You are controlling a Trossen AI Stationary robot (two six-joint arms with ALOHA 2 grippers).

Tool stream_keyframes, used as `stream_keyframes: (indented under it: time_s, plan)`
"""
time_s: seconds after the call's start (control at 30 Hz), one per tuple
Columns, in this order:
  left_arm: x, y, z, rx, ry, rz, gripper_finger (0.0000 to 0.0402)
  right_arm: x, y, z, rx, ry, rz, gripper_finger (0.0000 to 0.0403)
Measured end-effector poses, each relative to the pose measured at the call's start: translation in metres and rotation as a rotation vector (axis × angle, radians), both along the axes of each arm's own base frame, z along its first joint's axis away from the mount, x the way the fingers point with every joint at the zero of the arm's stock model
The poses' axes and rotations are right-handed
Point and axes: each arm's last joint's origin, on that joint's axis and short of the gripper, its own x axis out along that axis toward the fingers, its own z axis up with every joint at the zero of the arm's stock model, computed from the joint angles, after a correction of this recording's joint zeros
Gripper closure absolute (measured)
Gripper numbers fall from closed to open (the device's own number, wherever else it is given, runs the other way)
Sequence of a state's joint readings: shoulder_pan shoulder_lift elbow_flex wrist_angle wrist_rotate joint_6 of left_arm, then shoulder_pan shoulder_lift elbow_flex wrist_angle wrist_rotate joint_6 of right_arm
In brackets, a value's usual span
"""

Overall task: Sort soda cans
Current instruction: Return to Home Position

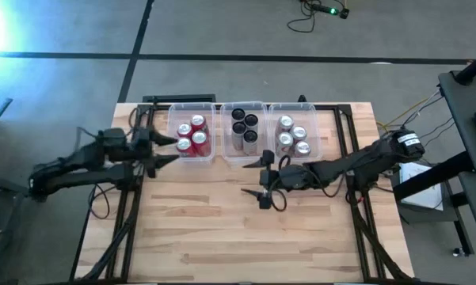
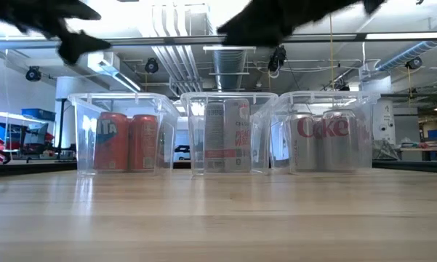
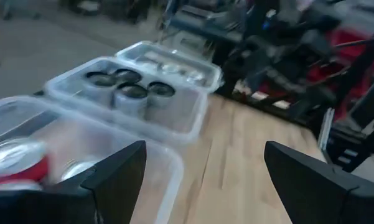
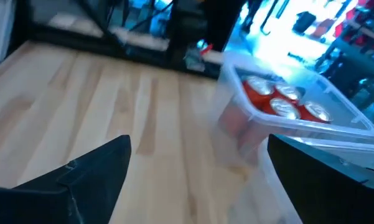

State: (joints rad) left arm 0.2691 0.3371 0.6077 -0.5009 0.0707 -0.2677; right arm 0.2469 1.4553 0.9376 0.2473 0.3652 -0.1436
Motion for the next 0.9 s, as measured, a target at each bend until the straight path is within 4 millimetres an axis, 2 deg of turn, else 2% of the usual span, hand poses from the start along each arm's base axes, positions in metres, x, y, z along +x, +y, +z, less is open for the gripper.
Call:
stream_keyframes:
  time_s: [0.1, 0.2, 0.3, 0.4, 0.6, 0.77, 0.9]
  plan:
    - [0.021, 0.002, -0.027, 0.033, -0.127, -0.031, 0.0091, 0.002, -0.016, -0.022, 0.029, -0.031, -0.009, 0.0063]
    - [0.036, 0.000, -0.040, 0.080, -0.301, -0.106, 0.0091, 0.000, -0.022, -0.033, 0.043, -0.052, -0.007, 0.0094]
    - [0.044, -0.003, -0.043, 0.140, -0.396, -0.131, 0.0091, -0.006, -0.020, -0.019, 0.032, -0.089, 0.020, 0.0126]
    - [0.051, -0.005, -0.045, 0.170, -0.387, -0.117, 0.0091, -0.015, -0.021, -0.002, 0.035, -0.134, 0.049, 0.0157]
    - [0.071, -0.012, -0.037, 0.154, -0.329, -0.170, 0.0092, -0.038, -0.035, 0.006, 0.001, -0.141, 0.055, 0.0196]
    - [0.086, -0.021, -0.029, 0.202, -0.289, -0.229, 0.0092, -0.071, -0.048, 0.018, -0.005, -0.205, 0.024, 0.0212]
    - [0.082, -0.023, -0.024, 0.267, -0.316, -0.244, 0.0093, -0.106, -0.056, 0.030, -0.006, -0.298, 0.003, 0.0219]
